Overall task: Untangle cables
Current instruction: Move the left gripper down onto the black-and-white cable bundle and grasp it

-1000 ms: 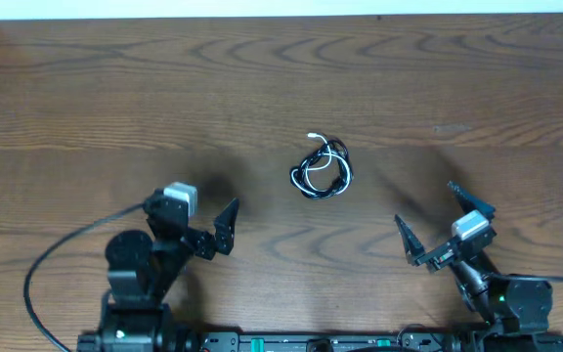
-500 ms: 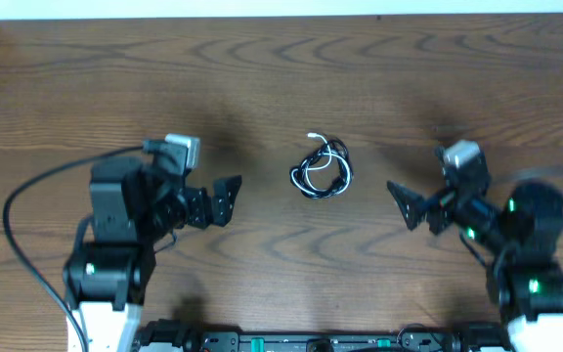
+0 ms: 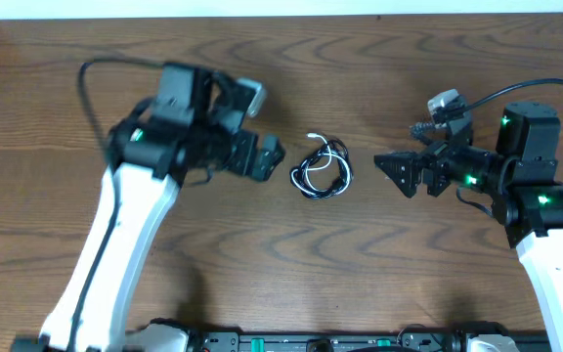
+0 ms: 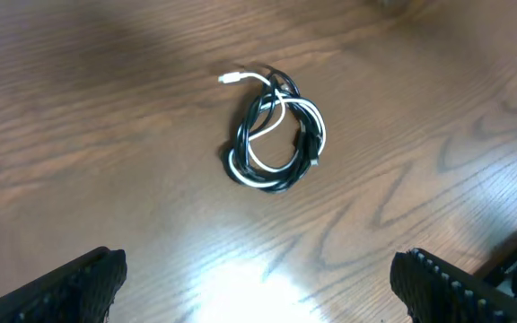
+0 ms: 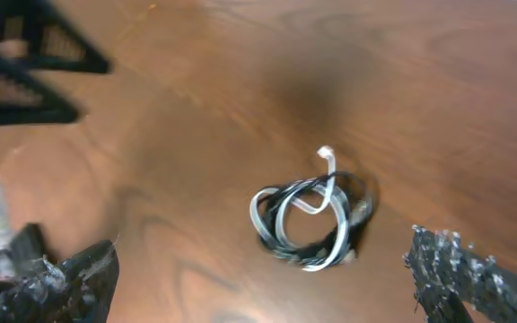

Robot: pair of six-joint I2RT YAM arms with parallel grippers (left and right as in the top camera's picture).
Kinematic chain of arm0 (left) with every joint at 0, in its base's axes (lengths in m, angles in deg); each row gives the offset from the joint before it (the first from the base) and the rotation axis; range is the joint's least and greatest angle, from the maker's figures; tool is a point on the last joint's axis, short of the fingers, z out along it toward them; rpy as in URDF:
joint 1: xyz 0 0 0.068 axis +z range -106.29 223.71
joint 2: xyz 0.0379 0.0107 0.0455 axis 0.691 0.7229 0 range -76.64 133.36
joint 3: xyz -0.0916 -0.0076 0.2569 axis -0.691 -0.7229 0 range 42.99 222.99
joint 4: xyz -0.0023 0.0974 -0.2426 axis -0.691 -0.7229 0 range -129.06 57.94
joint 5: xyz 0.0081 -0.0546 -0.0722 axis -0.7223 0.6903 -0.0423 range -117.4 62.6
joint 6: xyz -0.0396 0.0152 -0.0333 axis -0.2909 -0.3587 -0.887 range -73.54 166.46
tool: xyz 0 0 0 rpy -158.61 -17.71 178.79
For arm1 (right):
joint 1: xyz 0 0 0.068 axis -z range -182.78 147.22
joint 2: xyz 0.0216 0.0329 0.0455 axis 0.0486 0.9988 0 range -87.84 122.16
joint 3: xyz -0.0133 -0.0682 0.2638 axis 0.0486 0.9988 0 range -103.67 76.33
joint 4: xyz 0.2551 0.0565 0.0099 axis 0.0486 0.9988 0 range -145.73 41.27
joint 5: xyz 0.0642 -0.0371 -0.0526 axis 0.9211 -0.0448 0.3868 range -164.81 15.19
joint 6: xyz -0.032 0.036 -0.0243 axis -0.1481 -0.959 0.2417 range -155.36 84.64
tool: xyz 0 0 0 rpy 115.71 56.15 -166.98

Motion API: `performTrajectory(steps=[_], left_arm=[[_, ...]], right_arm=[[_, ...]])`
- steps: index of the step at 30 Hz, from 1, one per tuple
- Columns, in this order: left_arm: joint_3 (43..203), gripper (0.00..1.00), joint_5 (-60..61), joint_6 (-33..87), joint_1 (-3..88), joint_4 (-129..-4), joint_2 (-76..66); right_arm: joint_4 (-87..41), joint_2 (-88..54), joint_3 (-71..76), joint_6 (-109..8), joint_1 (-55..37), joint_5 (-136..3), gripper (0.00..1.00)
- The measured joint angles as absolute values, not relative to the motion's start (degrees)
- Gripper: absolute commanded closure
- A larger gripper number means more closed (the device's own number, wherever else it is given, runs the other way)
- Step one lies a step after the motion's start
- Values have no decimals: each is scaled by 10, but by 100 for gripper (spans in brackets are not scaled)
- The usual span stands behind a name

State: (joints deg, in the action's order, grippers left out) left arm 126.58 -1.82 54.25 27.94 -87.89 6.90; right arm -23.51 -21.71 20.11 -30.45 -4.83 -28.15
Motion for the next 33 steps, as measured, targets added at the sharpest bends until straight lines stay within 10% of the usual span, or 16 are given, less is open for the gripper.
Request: performTrajectory(steps=[12, 18, 33], left_arm=[[1282, 1, -16, 523, 250, -800, 170], [1287, 32, -16, 543, 239, -781, 208], [1288, 44, -10, 588, 239, -732, 405]], right_arm=[[-189, -216, 201, -329, -48, -300, 11], [-187, -216, 201, -333, -48, -329, 16], [-177, -216, 201, -333, -48, -338, 16]])
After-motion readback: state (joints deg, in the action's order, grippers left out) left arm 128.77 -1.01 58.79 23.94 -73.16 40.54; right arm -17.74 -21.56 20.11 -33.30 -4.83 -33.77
